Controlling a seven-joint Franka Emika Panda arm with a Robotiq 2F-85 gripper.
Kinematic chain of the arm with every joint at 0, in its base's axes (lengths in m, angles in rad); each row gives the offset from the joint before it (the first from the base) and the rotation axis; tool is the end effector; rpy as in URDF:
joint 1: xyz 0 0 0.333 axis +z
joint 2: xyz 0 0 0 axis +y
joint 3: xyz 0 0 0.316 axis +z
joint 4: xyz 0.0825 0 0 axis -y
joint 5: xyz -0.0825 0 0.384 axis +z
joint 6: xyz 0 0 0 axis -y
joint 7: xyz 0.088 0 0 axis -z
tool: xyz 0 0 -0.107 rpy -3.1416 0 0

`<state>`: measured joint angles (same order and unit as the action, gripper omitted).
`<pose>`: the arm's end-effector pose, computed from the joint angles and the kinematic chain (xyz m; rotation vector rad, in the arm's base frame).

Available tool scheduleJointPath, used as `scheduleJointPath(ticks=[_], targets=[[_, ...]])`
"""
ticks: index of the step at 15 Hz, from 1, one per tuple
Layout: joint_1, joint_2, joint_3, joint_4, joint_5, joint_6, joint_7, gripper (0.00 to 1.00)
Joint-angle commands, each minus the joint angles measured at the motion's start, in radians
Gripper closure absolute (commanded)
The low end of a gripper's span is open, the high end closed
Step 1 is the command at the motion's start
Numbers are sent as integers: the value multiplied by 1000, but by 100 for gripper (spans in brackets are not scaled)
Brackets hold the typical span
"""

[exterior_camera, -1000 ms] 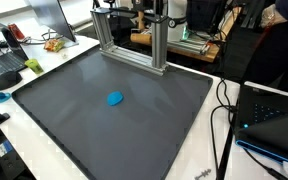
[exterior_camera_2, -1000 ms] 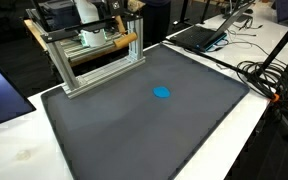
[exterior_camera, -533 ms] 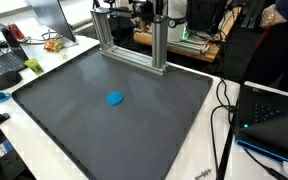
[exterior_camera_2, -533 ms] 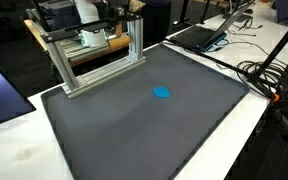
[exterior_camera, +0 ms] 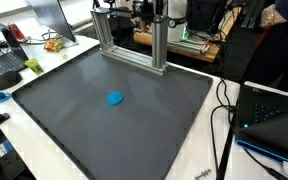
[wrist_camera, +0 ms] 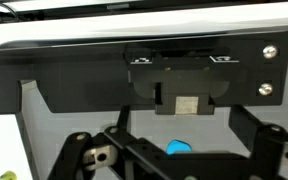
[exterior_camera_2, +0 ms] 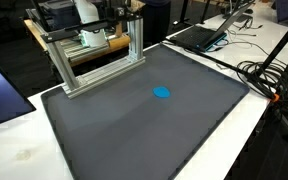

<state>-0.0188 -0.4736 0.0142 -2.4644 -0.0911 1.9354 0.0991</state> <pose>0.3956 -0.0079 0.4592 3.0456 -0.1075 -0.0782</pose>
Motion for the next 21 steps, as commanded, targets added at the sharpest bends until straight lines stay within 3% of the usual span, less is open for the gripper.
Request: scheduleJointPath(ticks=[1,11,15,21], targets=[[0,17,-8,55,31,-84,-10,0],[4,-2,-11,94,91,-312,23,0],[8,-5,-7,62,123,-256,10,0],[9,-13,-11,11,142,-261,5,0]])
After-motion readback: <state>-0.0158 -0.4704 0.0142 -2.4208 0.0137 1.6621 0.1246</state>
